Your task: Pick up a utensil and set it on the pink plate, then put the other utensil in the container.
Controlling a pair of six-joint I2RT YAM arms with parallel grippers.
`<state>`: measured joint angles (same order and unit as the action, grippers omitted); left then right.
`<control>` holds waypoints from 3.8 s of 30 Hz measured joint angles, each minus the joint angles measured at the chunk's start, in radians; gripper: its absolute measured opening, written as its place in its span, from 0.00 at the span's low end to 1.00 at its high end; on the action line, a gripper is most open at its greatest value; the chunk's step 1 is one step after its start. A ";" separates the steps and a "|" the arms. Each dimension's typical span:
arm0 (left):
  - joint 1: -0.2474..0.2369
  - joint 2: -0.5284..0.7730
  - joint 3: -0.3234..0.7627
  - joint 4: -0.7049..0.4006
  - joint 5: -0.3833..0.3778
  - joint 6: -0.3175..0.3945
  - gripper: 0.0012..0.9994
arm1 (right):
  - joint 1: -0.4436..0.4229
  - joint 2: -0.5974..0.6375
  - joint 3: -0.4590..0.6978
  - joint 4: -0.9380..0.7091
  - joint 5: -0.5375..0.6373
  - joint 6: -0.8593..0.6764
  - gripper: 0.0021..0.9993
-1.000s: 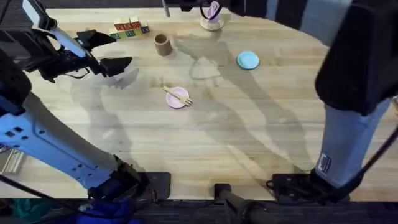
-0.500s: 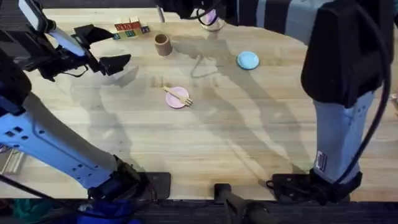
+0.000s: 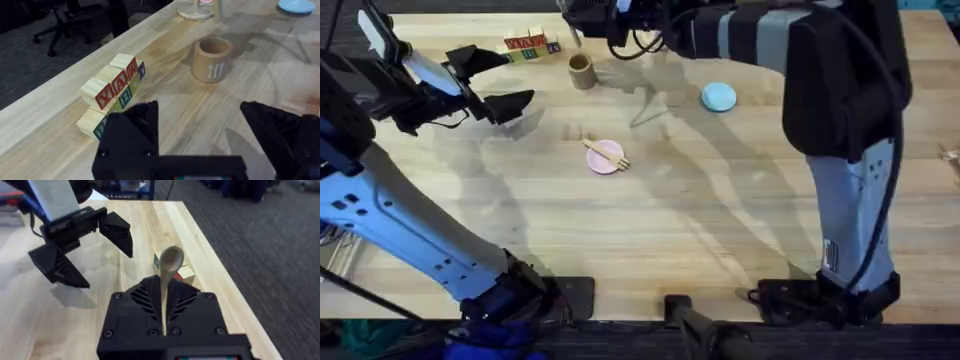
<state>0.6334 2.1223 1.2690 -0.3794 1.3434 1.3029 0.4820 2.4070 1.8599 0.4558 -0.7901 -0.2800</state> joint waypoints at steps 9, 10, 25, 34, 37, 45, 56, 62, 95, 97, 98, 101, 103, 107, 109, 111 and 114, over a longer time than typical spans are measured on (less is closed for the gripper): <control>0.000 0.000 0.000 0.002 0.000 0.000 0.99 | -0.034 0.055 0.000 0.076 -0.077 0.003 0.03; 0.000 0.000 0.000 0.002 0.000 0.000 0.99 | -0.035 0.060 0.000 0.088 -0.080 0.003 0.03; 0.000 0.000 0.000 0.002 0.000 0.000 0.99 | -0.034 0.102 0.000 0.195 -0.098 0.074 0.03; 0.000 0.000 0.000 0.002 0.000 0.000 0.99 | -0.031 0.120 0.000 0.194 -0.099 0.102 0.03; 0.000 0.000 0.000 0.002 0.000 0.000 0.99 | -0.031 0.120 0.000 0.193 -0.099 0.105 0.03; 0.000 0.000 0.000 0.002 0.000 0.000 0.99 | -0.028 0.120 0.000 0.187 -0.101 0.123 0.03; 0.000 0.000 0.000 0.002 0.000 0.000 0.99 | -0.022 0.151 0.000 0.162 -0.101 0.127 0.03; 0.000 0.000 0.000 0.003 0.000 0.000 0.99 | -0.022 0.164 0.000 0.114 -0.101 0.128 0.03; 0.000 -0.054 0.000 -0.166 -0.123 0.000 0.99 | -0.023 0.142 0.000 -0.123 -0.041 0.129 1.00; 0.000 -0.111 0.000 -0.191 -0.144 0.000 0.99 | -0.024 0.117 0.000 -0.140 -0.040 0.126 1.00; 0.000 -0.140 0.000 -0.200 -0.149 0.000 0.99 | -0.025 0.099 0.000 -0.154 -0.040 0.126 1.00; 0.000 -0.240 0.000 -0.225 -0.162 -0.006 0.99 | -0.027 0.033 0.000 -0.215 -0.040 0.116 1.00; 0.000 -0.300 0.000 -0.237 -0.177 -0.027 0.99 | -0.028 -0.018 0.000 -0.291 -0.040 0.093 1.00; 0.000 -0.400 0.000 -0.271 -0.220 -0.097 0.99 | -0.034 -0.117 0.000 -0.475 -0.038 0.039 1.00; 0.000 -0.444 0.000 -0.297 -0.236 -0.135 0.99 | -0.038 -0.162 0.000 -0.560 -0.037 0.019 1.00; 0.000 -0.489 0.000 -0.335 -0.251 -0.171 0.99 | -0.044 -0.207 0.000 -0.647 -0.035 0.003 1.00; 0.000 -0.556 0.000 -0.423 -0.280 -0.205 0.99 | -0.062 -0.276 0.000 -0.778 -0.009 -0.011 1.00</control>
<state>0.6335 1.5659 1.2690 -0.8027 1.0637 1.0976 0.4197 2.1312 1.8599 -0.3219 -0.7988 -0.2905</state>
